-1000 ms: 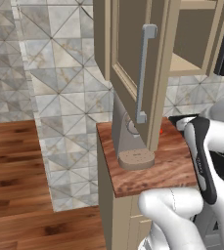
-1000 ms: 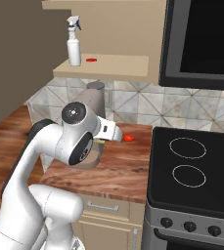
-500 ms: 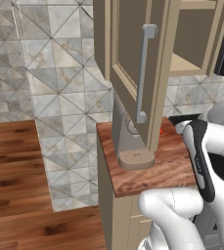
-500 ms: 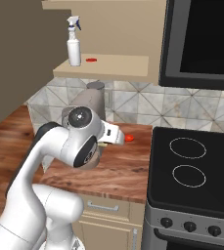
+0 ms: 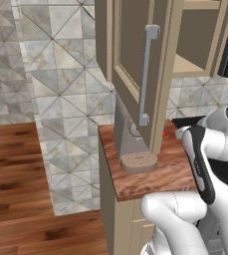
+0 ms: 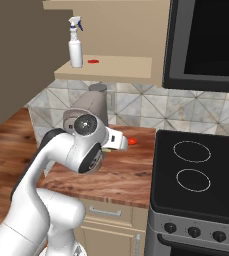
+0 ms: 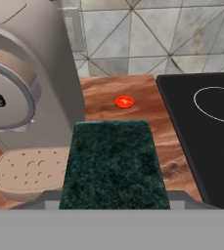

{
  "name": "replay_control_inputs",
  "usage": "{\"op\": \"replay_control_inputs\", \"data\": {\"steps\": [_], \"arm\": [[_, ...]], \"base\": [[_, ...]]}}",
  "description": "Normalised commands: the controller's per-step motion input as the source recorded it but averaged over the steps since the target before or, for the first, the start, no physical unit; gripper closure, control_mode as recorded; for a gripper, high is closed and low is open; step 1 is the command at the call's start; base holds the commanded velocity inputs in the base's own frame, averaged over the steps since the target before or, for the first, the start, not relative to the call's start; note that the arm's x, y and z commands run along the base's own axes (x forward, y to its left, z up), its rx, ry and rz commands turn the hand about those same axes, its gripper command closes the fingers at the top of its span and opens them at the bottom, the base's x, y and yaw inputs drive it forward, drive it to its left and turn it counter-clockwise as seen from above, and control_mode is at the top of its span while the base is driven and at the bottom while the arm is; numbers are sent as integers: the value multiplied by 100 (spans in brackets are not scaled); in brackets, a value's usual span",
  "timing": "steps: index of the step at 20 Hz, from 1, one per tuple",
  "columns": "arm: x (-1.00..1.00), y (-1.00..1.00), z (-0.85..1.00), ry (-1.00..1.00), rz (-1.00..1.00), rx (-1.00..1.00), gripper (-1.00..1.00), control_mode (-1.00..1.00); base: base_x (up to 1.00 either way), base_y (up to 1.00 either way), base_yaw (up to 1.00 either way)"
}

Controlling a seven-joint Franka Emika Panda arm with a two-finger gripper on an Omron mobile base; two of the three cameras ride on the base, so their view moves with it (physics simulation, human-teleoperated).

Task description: Pick the spray and sponge from the cabinet and place them on the counter.

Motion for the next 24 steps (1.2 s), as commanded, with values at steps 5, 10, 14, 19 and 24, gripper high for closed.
{"op": "replay_control_inputs", "data": {"steps": [5,10,14,19,24], "arm": [[19,-2,-15,1,1,0,100,-100],[17,-10,-13,1,0,0,100,-100],[17,-15,-14,1,1,0,100,-100],[19,-12,-17,1,2,0,100,-100],[20,-6,-21,0,2,0,100,-100]], "base": [[0,0,0],[0,0,0],[0,0,0],[0,0,0],[0,0,0]]}}
